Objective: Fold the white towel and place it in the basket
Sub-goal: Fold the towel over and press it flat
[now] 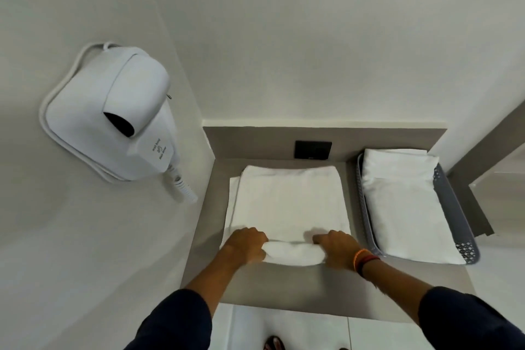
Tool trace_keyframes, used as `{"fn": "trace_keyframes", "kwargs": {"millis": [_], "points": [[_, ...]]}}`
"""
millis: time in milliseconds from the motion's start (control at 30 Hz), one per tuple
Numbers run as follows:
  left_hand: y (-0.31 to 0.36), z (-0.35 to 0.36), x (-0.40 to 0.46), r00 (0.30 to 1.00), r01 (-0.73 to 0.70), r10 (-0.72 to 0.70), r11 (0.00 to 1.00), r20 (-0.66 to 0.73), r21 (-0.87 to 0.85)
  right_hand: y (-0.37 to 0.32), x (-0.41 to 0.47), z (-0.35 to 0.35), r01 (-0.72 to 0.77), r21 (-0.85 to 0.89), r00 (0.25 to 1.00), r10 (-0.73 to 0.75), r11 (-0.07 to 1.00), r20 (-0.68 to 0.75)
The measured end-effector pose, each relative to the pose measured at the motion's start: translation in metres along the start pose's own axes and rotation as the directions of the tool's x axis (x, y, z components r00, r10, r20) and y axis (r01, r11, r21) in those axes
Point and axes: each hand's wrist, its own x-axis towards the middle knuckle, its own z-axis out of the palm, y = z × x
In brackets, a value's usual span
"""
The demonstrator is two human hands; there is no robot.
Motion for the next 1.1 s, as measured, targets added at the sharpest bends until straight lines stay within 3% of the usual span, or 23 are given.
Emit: {"fn": "trace_keyframes", "kwargs": {"millis": [67,167,267,367,433,567,667,767,833,933,1000,1100], "points": [[0.000,-0.021,-0.002,0.981,0.074,-0.052,0.991,0.189,-0.109,0.002,-0.008,-0.021,0.004,0.118,0.984,-0.025,0.993,0.176],[-0.002,-0.037,-0.007,0.910,0.122,-0.020,0.968,0.415,-0.219,0.010,-0.024,-0.045,0.017,0.286,0.902,-0.138,0.958,0.408],[-0.005,-0.053,-0.012,0.880,0.180,-0.019,0.938,0.475,-0.297,0.019,-0.038,-0.062,-0.067,0.470,0.791,-0.240,0.880,0.563],[-0.008,-0.074,-0.010,0.897,0.140,0.021,0.935,0.442,-0.327,0.026,-0.036,-0.078,-0.090,0.543,0.780,-0.280,0.835,0.559],[-0.007,-0.085,-0.007,0.920,0.125,0.020,0.932,0.391,-0.341,0.029,-0.027,-0.087,-0.082,0.534,0.837,-0.232,0.842,0.495],[-0.010,-0.074,0.014,0.986,0.149,-0.116,0.937,0.120,-0.317,0.035,0.002,-0.082,-0.105,0.439,0.985,0.033,0.893,0.168],[-0.010,-0.029,0.030,0.992,0.106,-0.106,0.994,-0.073,-0.002,0.032,0.020,-0.047,-0.130,0.305,0.991,0.137,0.943,0.000],[-0.006,0.022,0.036,0.954,0.144,-0.098,0.979,-0.284,0.143,0.024,0.027,-0.001,-0.193,0.110,0.971,0.206,0.975,-0.123],[-0.004,0.038,0.035,0.912,0.161,-0.086,0.974,-0.400,0.157,0.019,0.026,0.022,-0.210,-0.024,0.932,0.193,0.977,-0.307],[0.003,0.041,0.029,0.846,0.167,-0.085,0.980,-0.526,0.111,0.010,0.017,0.043,-0.133,-0.007,0.861,0.112,0.991,-0.496],[0.015,0.046,0.025,0.819,0.086,-0.055,0.996,-0.571,0.028,0.002,0.011,0.051,-0.046,-0.022,0.866,0.029,0.999,-0.499],[0.038,0.067,0.023,0.838,-0.026,0.007,0.999,-0.545,-0.027,-0.002,0.015,0.061,0.041,-0.045,0.911,-0.056,0.998,-0.409]]}}
